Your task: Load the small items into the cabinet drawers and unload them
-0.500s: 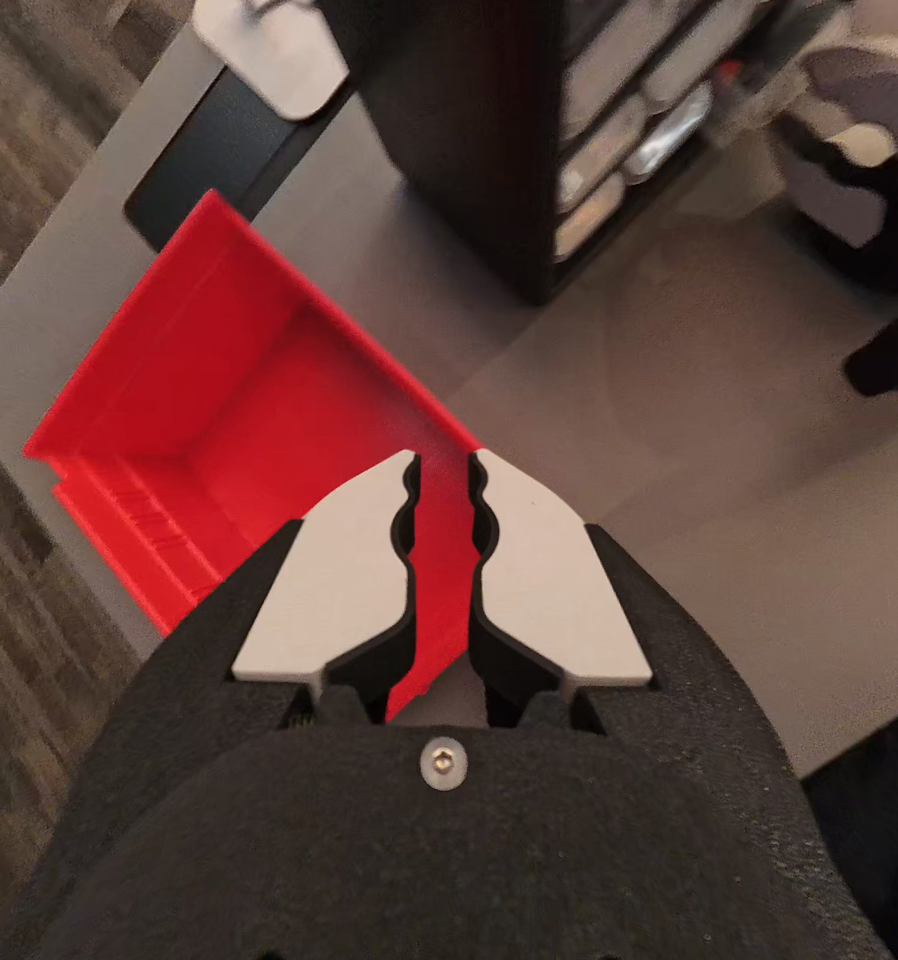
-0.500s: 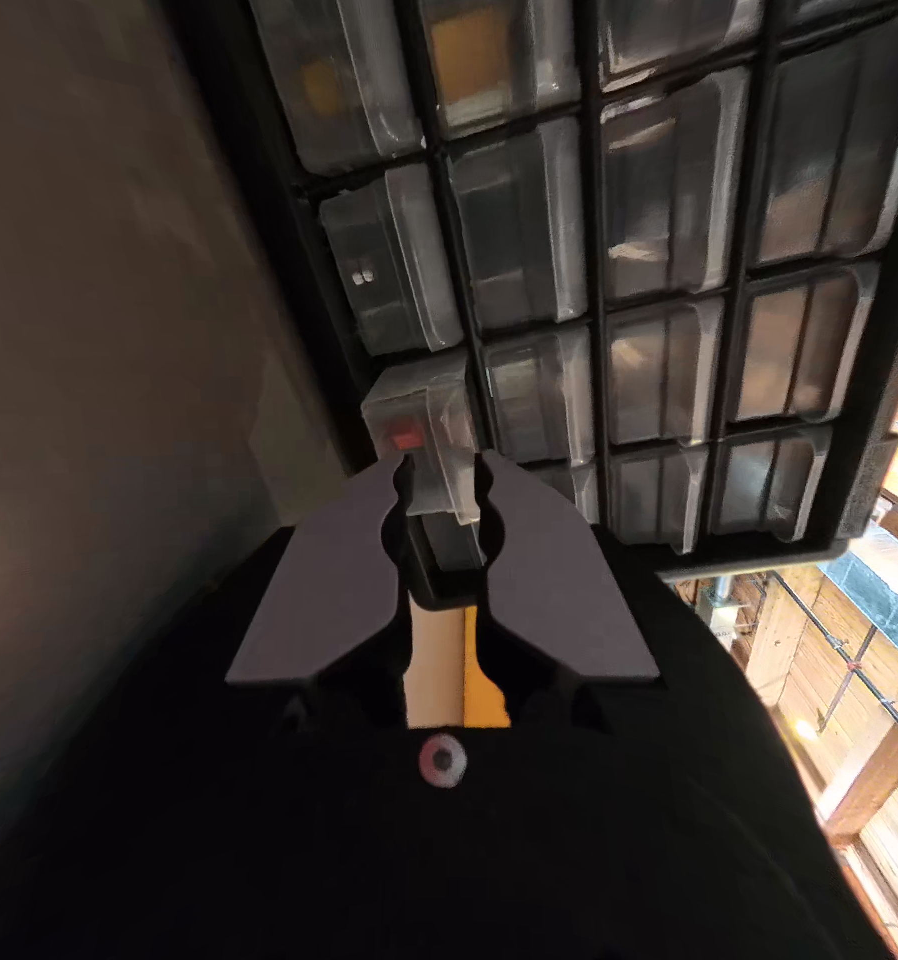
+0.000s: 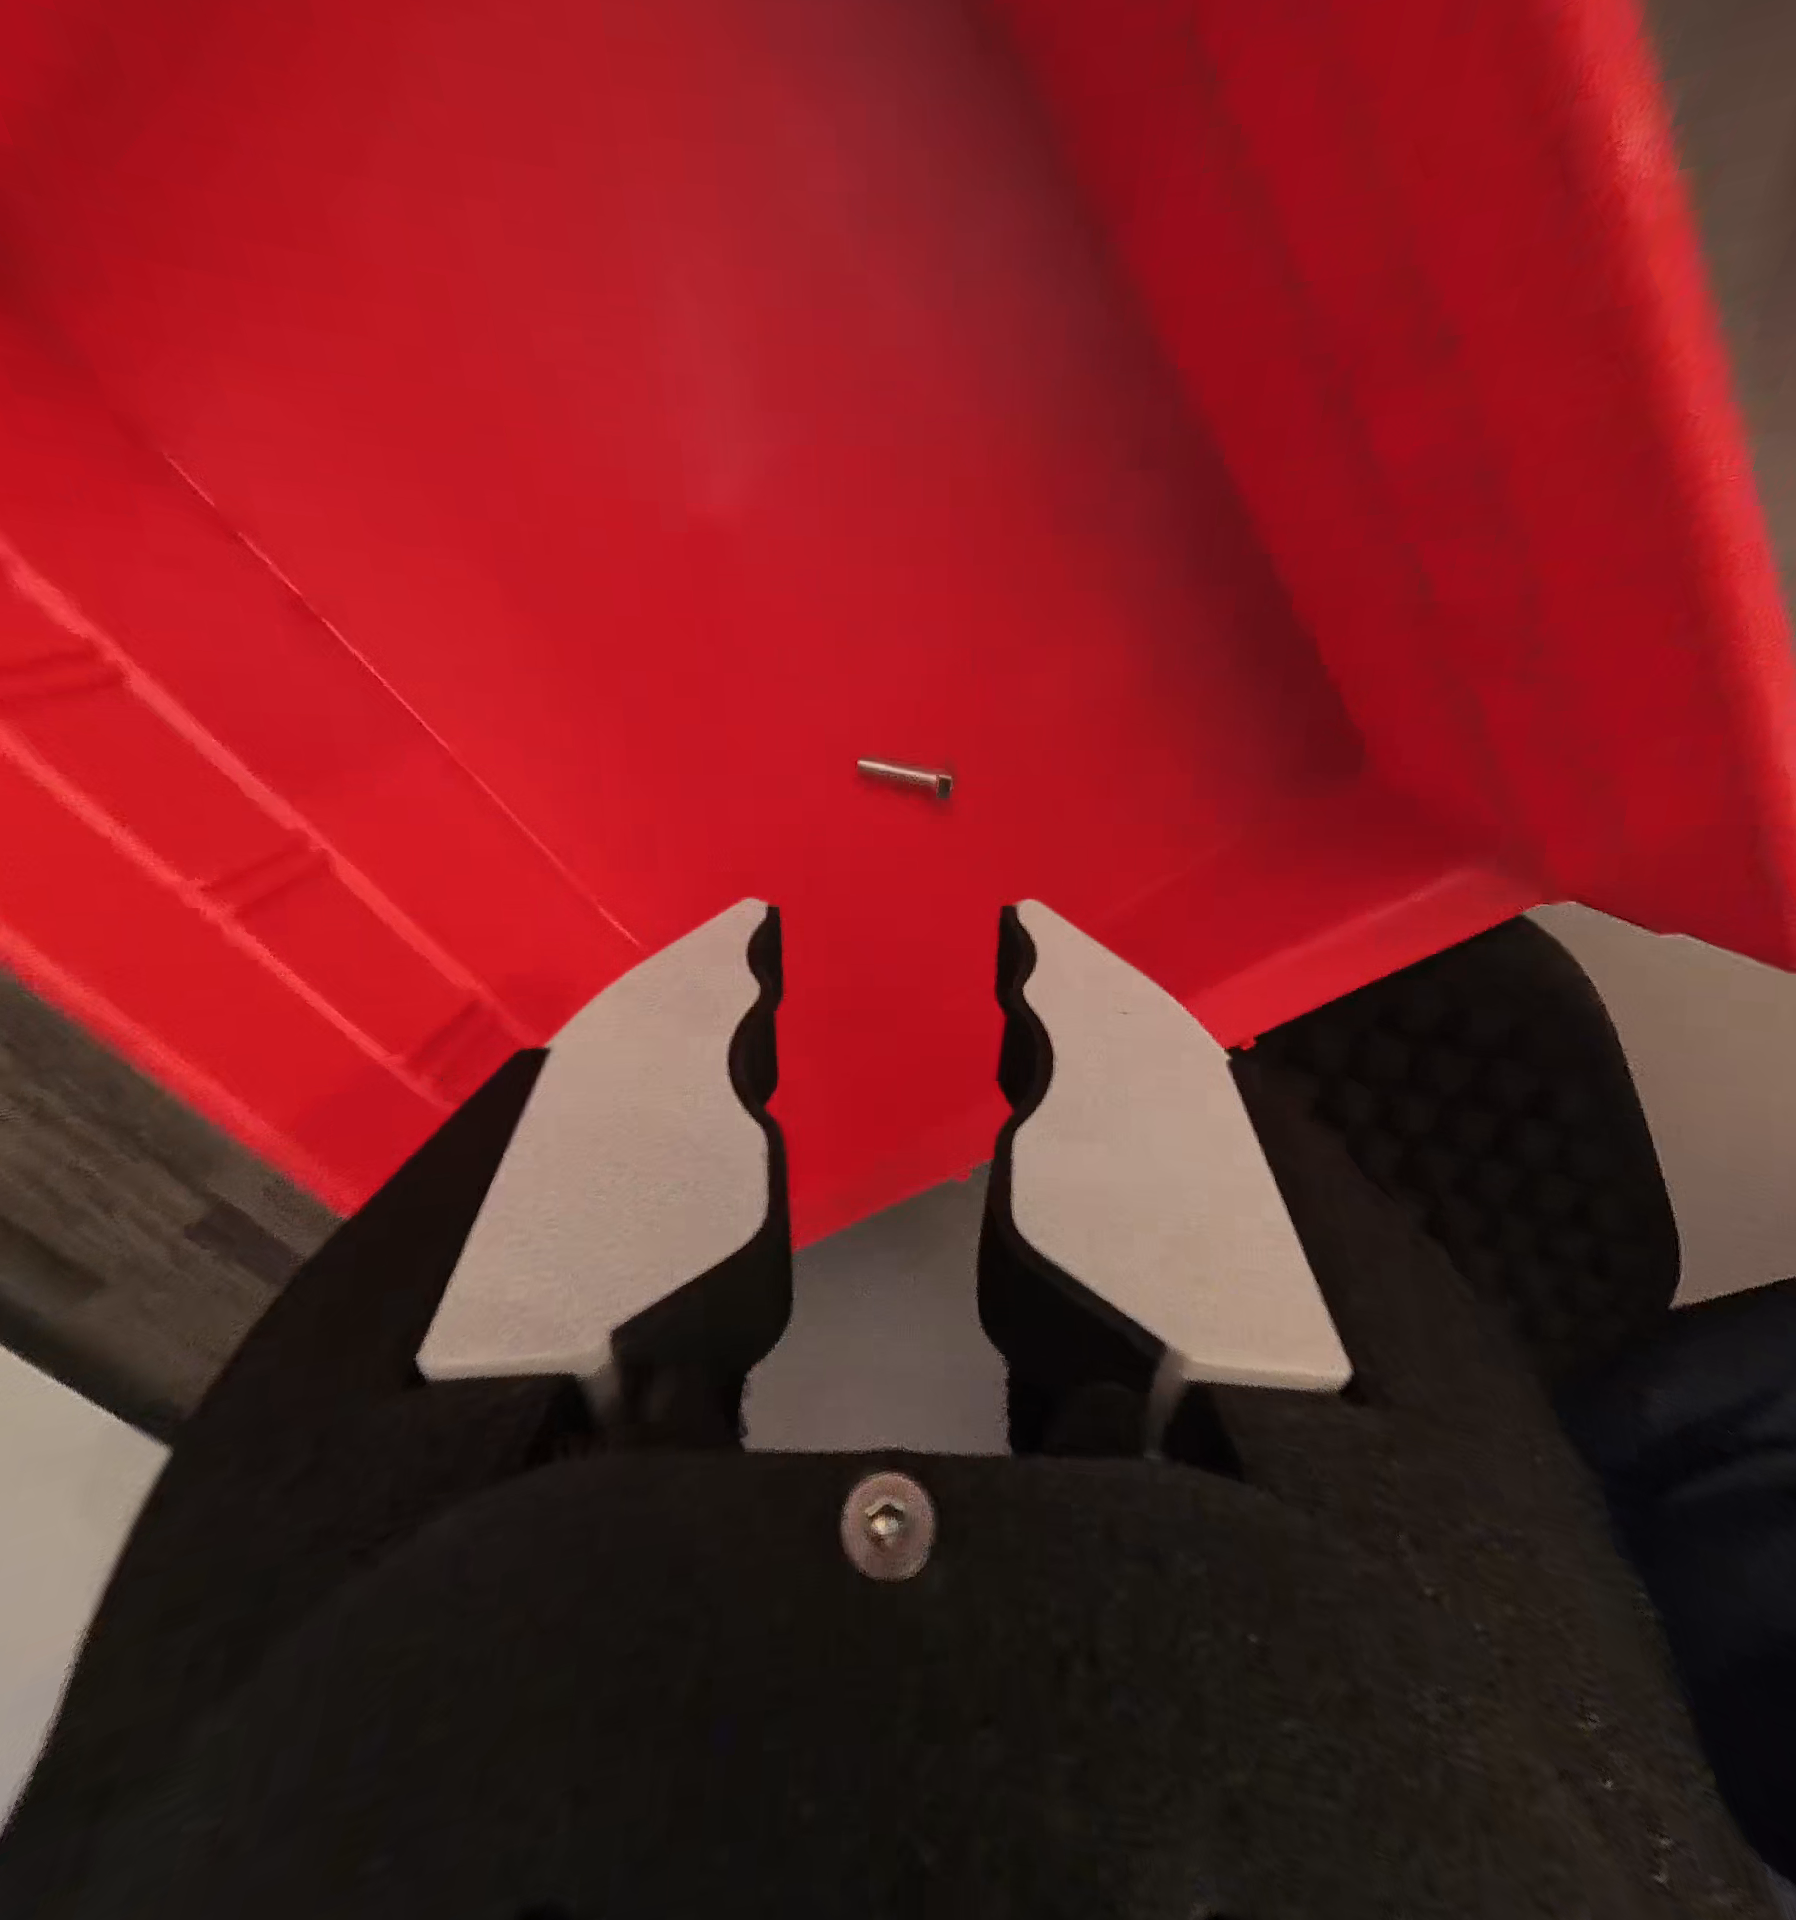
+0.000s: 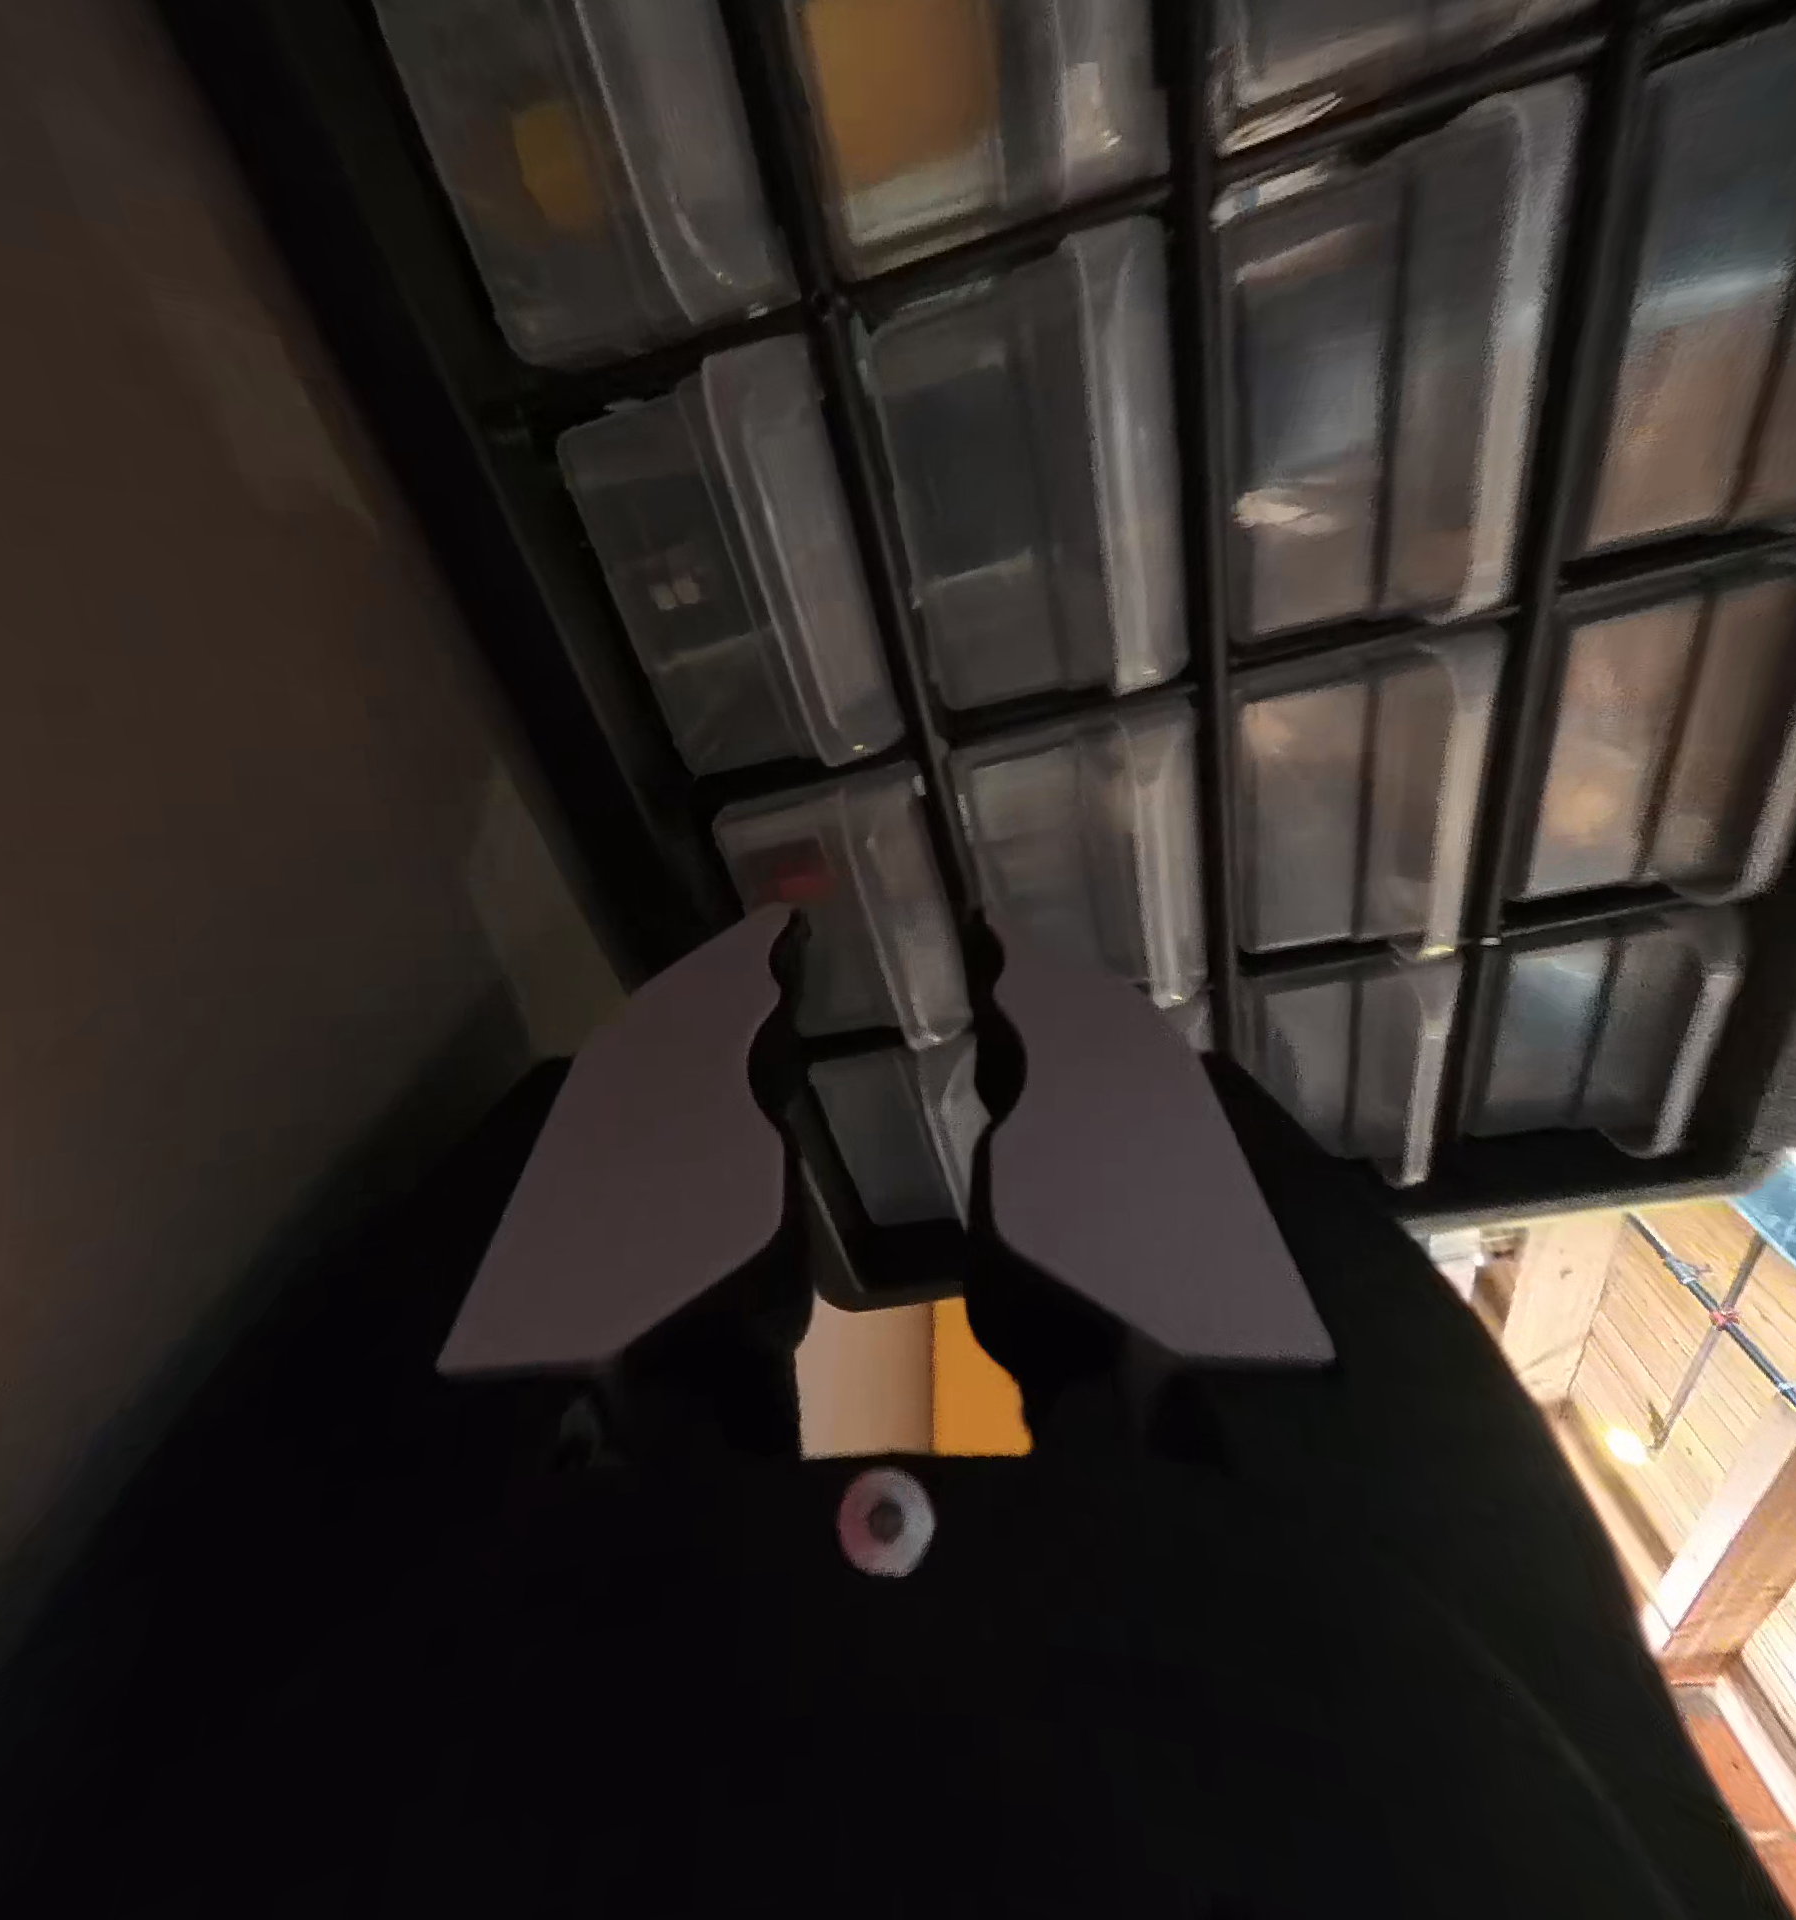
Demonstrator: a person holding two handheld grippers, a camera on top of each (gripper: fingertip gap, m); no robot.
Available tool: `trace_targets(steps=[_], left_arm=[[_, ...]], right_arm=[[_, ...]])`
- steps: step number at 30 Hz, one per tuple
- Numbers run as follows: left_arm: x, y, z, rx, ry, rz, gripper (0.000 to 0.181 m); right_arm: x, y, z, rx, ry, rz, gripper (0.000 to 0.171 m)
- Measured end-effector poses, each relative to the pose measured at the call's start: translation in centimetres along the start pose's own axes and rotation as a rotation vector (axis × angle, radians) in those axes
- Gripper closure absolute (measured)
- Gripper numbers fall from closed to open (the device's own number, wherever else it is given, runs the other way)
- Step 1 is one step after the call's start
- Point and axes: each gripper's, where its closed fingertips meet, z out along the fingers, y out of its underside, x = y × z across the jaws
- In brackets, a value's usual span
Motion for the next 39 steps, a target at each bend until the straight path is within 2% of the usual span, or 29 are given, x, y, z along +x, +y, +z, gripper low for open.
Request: trace_targets(steps=[4,10,13,19,24,28,31,39], left_arm=[[0.5,0.2,2.3,-0.066,0.096,0.012,0.142],[0.4,0.5,4.3,-0.136,0.135,0.023,0.136],[0.3,0.5,4.2,-0.134,0.126,0.022,0.136],[0.2,0.9,3.8,-0.125,0.126,0.021,0.137],[-0.2,1.7,3.0,-0.107,0.130,0.004,0.140],[-0.2,2.4,1.8,-0.061,0.173,0.001,0.142],[-0.1,2.9,1.4,-0.056,0.190,0.003,0.142],[0.3,1.1,1.9,-0.041,0.248,0.017,0.144]], right_arm=[[1.3,0.0,-1.6,0.039,0.023,0.055,0.140],[2.0,5.8,-1.5,-0.119,-0.011,0.177,0.140],[2.4,6.7,-1.3,-0.130,0.001,0.170,0.140],[1.9,5.7,-0.4,-0.106,0.025,0.019,0.140],[1.8,5.3,0.1,-0.102,0.060,-0.091,0.157],[1.7,5.3,0.4,-0.090,0.058,-0.137,0.159],[1.7,5.4,0.3,-0.087,0.042,-0.091,0.159],[1.6,5.5,0.1,-0.068,-0.006,0.004,0.158]])
